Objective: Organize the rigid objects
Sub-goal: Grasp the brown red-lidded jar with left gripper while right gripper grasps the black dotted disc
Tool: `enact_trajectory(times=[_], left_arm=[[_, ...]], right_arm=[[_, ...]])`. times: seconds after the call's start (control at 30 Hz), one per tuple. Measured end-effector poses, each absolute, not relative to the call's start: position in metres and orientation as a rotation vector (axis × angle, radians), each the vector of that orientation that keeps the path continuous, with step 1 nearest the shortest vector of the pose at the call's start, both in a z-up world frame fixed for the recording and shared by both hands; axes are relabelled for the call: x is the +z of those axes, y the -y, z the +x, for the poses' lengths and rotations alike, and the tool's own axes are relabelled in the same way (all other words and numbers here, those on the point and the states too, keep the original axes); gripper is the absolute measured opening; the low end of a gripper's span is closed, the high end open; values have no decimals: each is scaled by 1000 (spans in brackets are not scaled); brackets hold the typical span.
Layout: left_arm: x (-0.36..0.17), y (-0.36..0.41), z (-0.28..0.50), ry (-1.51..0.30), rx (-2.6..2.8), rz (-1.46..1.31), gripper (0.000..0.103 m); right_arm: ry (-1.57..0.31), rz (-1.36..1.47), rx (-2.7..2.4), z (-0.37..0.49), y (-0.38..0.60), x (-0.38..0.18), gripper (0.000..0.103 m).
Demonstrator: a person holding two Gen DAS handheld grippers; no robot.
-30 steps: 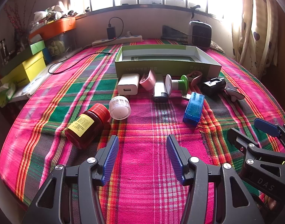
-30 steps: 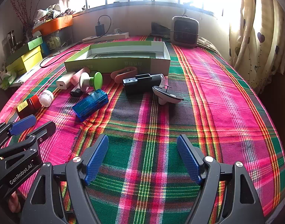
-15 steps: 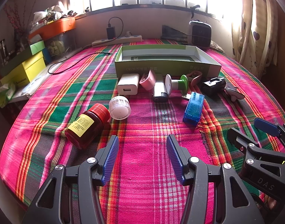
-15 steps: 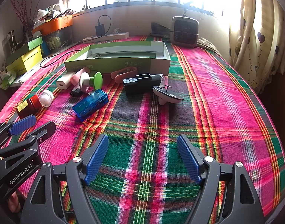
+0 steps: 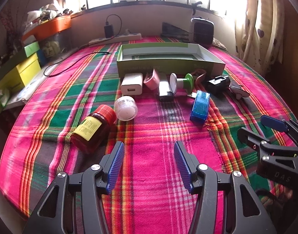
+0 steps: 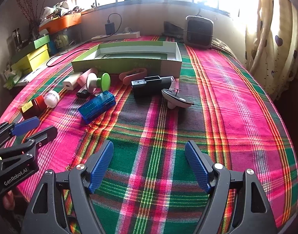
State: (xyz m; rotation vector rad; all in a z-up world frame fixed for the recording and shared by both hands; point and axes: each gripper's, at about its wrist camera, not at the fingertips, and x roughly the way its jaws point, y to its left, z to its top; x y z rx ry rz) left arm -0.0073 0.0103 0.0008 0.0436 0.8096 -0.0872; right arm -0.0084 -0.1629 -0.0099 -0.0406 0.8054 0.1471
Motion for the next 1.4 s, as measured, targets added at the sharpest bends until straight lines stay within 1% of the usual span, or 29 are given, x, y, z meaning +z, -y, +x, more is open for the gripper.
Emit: enact_trajectory(times=[0.5,0.8,1.4], left_arm=[[15,-55,-26,-802,-86,-2,52],[22,-78,0,-799,-68,-54,52],[6,-83,36,-862,-74,-25,52]], right_arm=[[-859,-48,130,16,193,-9,76],[-891,-68,164,45,193,-9,76],[-917,-75,180,72,194,-8,76]])
